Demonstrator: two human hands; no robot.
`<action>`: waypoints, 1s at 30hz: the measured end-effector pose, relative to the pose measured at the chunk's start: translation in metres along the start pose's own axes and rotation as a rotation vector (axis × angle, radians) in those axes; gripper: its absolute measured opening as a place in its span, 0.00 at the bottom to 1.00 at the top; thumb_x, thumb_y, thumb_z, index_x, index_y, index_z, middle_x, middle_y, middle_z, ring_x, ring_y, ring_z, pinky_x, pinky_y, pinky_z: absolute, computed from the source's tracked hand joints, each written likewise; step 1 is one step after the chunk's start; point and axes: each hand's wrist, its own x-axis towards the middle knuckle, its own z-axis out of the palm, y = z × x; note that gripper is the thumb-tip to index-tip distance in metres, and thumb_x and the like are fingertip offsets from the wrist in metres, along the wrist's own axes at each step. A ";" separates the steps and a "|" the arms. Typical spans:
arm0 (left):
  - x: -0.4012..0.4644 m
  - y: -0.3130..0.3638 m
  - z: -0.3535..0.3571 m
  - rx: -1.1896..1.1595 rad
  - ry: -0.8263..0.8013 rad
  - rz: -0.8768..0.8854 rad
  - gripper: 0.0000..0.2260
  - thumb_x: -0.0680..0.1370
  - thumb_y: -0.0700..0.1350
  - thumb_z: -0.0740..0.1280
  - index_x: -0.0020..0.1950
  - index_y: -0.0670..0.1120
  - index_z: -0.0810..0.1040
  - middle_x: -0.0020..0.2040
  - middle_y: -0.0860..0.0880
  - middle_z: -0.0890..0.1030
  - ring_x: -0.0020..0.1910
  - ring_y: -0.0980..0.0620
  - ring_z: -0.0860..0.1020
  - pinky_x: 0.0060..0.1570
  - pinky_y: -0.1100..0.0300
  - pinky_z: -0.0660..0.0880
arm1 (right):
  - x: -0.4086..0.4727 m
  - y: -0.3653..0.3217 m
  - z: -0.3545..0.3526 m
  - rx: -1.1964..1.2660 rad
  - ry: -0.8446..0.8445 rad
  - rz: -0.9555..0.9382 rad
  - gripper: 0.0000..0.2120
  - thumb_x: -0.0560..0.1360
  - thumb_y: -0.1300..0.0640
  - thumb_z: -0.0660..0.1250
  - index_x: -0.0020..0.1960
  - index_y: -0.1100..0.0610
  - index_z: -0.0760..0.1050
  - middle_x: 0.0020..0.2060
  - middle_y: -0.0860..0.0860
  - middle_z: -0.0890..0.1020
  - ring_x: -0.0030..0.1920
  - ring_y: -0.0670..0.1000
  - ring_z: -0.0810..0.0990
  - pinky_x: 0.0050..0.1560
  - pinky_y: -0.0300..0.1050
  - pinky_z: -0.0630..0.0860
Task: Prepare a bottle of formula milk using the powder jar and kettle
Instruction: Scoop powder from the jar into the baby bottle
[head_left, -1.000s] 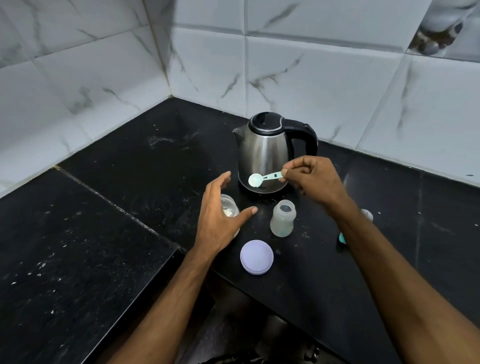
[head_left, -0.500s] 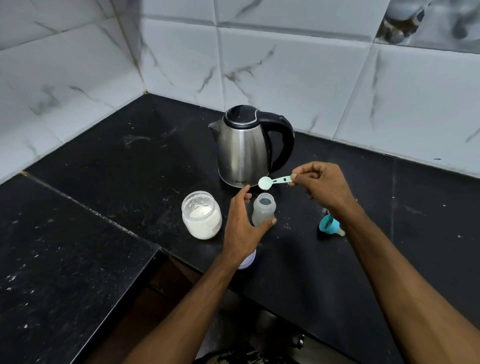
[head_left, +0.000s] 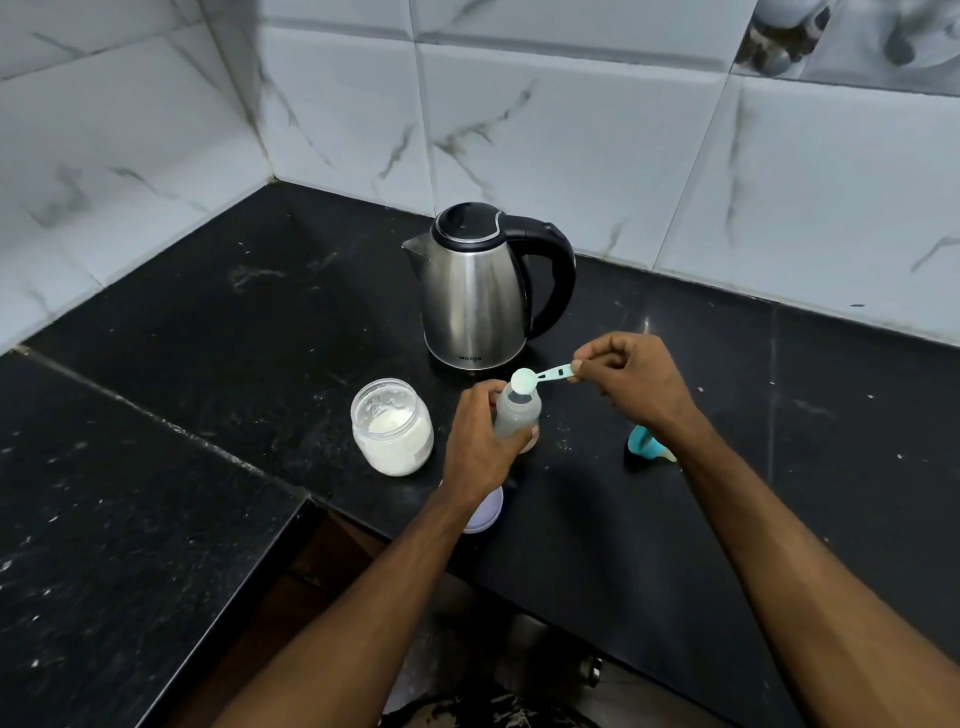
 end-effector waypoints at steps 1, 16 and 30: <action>0.000 -0.001 0.000 0.003 -0.001 0.005 0.24 0.67 0.49 0.78 0.60 0.54 0.73 0.56 0.56 0.74 0.55 0.58 0.74 0.56 0.51 0.76 | 0.000 0.001 0.001 -0.020 -0.002 -0.004 0.00 0.74 0.61 0.72 0.44 0.57 0.81 0.35 0.51 0.85 0.27 0.39 0.74 0.33 0.36 0.70; 0.004 -0.003 -0.001 0.006 -0.032 -0.006 0.24 0.67 0.53 0.76 0.59 0.53 0.73 0.56 0.55 0.75 0.55 0.55 0.75 0.56 0.48 0.77 | -0.006 -0.023 0.019 -0.686 -0.026 -0.360 0.04 0.77 0.59 0.65 0.48 0.56 0.78 0.40 0.52 0.83 0.42 0.55 0.80 0.43 0.53 0.78; 0.007 -0.001 -0.002 0.084 -0.061 0.012 0.23 0.69 0.49 0.78 0.59 0.53 0.71 0.56 0.54 0.74 0.54 0.53 0.75 0.56 0.49 0.77 | -0.009 -0.031 0.041 -0.843 -0.210 -0.468 0.09 0.79 0.57 0.64 0.58 0.58 0.75 0.44 0.56 0.82 0.43 0.57 0.80 0.40 0.48 0.73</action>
